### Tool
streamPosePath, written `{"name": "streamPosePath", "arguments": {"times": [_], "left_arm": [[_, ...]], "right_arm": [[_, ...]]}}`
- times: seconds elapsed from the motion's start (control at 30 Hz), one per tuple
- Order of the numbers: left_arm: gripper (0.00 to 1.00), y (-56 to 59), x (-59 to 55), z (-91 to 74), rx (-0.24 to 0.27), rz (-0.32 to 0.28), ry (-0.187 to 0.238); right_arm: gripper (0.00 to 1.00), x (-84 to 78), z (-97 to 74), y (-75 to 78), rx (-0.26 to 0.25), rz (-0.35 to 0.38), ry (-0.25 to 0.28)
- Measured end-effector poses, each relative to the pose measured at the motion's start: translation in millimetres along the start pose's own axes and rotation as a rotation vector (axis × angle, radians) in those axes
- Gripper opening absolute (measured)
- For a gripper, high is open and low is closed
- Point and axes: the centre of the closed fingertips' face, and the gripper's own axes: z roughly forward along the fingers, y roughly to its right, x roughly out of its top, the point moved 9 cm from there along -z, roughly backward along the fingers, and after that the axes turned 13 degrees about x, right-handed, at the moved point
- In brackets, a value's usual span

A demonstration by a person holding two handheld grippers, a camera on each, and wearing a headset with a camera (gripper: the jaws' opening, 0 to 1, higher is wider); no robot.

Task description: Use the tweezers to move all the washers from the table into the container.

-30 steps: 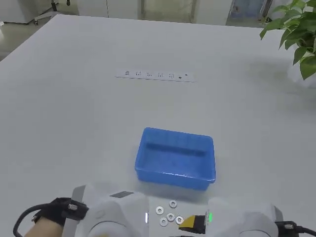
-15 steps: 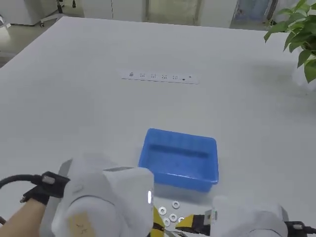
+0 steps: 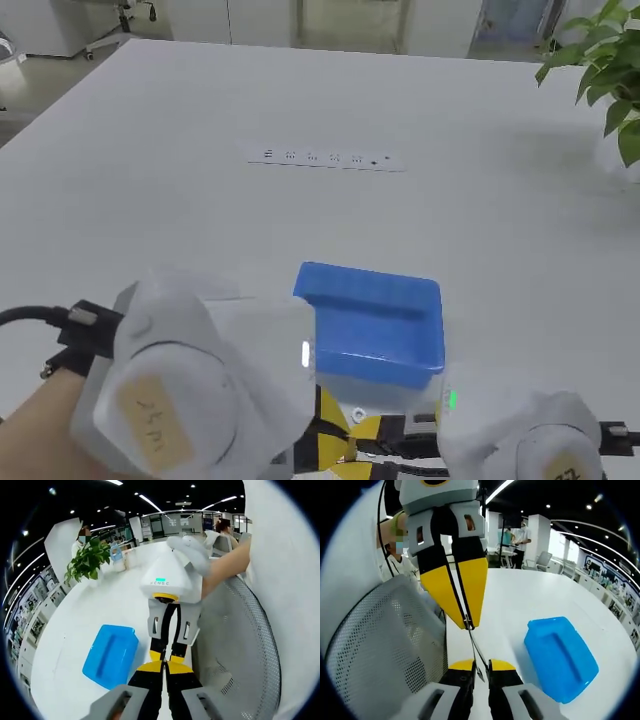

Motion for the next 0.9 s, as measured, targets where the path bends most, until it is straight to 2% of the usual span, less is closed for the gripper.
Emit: {"name": "streamPosePath", "arguments": {"times": [0.33,0.57,0.73,0.9], "left_arm": [[0.00,-13.2,-8.3,10.2,0.023,-0.009,-0.044],[0.00,-16.5,-10.0,16.6,0.003,-0.005,-0.057],[0.00,-20.1,-10.3,19.7,-0.006,-0.019,-0.051],[0.00,-19.4,-9.3,19.7,-0.022,-0.019,-0.053]], "right_arm": [[0.06,-4.5,10.7,14.0,-0.004,0.055,0.037],[0.07,-9.3,13.6,17.9,0.001,0.094,0.060],[0.07,-10.1,13.4,18.2,0.000,0.116,0.078],[0.06,-8.8,13.7,16.3,-0.003,0.106,0.062]]}}
